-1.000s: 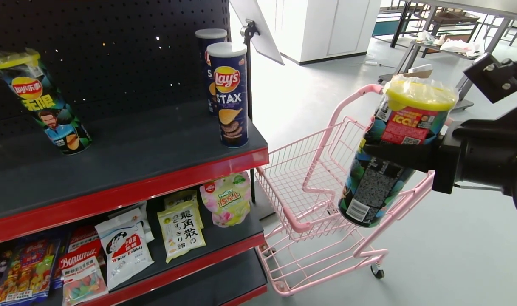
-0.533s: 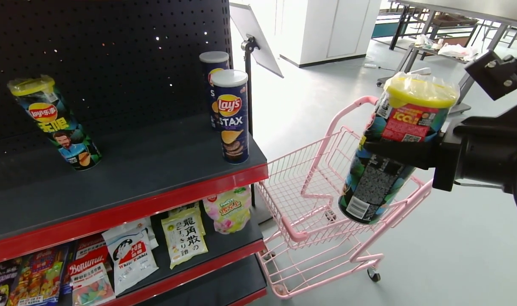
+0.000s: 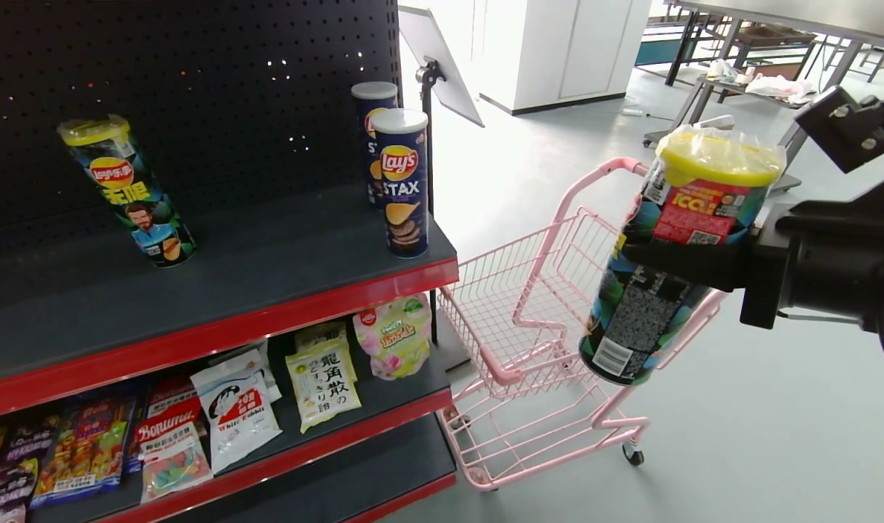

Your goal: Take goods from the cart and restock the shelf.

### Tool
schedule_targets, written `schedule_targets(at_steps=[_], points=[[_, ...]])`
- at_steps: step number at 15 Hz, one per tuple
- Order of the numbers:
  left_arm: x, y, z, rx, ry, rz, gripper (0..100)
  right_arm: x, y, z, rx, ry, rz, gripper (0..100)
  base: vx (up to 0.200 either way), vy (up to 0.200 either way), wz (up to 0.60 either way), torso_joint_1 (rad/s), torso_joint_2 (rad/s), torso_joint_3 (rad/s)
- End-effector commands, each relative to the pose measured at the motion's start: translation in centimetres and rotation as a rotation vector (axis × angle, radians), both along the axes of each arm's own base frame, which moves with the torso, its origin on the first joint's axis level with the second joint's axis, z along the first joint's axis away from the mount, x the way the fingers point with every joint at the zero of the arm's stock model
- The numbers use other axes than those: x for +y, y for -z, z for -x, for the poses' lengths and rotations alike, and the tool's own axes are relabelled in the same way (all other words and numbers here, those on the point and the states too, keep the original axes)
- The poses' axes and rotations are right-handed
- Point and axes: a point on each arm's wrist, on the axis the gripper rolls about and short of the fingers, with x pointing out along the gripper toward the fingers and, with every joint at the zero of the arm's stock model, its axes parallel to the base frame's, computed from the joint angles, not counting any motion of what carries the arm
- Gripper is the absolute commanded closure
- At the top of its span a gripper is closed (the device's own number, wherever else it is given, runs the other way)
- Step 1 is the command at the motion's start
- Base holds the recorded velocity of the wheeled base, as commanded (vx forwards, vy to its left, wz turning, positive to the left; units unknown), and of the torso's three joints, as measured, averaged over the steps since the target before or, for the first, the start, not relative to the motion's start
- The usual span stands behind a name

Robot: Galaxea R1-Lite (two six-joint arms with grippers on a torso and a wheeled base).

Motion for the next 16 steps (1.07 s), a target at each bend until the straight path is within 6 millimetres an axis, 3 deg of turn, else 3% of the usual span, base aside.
schedule_targets(at_steps=[1, 10, 16], points=[[0.0, 0.0, 0.0, 0.003, 0.001, -0.001, 0, 0.0, 0.1, 0.0, 0.001, -0.001, 0.001, 100, 0.000, 0.000, 0.00, 0.000, 0.00, 0.000], [0.0, 0.0, 0.0, 0.001, 0.000, 0.001, 0, 0.1, 0.5, -0.4, 0.015, 0.016, 0.012, 100, 0.000, 0.000, 0.60, -0.001, 0.00, 0.002], [0.0, 0.0, 0.0, 0.003, 0.001, -0.001, 0, -0.2, 1.8, 0.1, 0.030, 0.030, 0.050, 100, 0.000, 0.000, 0.00, 0.000, 0.00, 0.000]])
